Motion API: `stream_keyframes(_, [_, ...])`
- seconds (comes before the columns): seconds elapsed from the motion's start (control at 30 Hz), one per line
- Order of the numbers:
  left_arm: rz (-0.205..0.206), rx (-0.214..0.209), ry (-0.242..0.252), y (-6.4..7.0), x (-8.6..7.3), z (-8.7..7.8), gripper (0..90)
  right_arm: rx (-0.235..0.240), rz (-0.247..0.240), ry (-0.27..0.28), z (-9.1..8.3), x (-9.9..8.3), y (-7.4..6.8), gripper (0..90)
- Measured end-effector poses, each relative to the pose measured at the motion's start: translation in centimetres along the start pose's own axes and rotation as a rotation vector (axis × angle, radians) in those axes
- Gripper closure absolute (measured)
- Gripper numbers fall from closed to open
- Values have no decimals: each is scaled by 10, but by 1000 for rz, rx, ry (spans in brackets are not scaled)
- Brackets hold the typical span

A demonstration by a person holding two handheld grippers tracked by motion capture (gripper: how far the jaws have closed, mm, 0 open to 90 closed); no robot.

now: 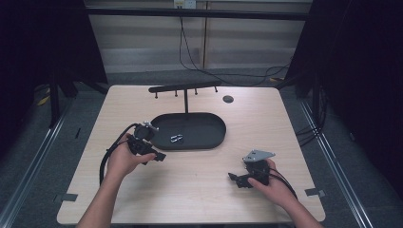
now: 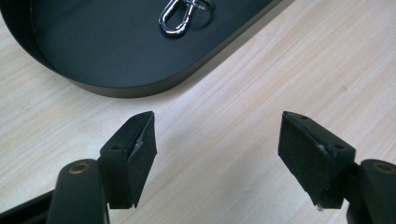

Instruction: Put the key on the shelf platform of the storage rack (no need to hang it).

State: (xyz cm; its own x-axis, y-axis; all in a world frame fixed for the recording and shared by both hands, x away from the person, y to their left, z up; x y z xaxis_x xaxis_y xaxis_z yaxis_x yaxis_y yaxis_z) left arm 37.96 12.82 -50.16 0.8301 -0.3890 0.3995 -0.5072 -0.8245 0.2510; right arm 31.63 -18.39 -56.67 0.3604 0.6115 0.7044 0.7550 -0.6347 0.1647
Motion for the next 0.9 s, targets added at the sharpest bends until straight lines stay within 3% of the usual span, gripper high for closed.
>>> stream_keyframes(0.9, [-25, -5, -1, -18, -32, 2, 272, 0, 0, 0, 0, 0, 0, 145])
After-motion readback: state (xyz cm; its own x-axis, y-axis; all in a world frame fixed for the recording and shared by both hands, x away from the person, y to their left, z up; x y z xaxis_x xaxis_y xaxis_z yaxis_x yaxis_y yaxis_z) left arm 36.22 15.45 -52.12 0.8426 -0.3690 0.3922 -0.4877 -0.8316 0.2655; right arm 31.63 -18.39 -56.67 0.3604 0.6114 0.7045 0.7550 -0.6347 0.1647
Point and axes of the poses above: each handheld gripper's, and its own axes: z roughly forward along the jaws, x roughly out of its top, y roughly to its right, the point moved 8 cm from there along z, roughly forward along the jaws, and after that the axes turned 15 degrees about -z, right-handed, at the moved point
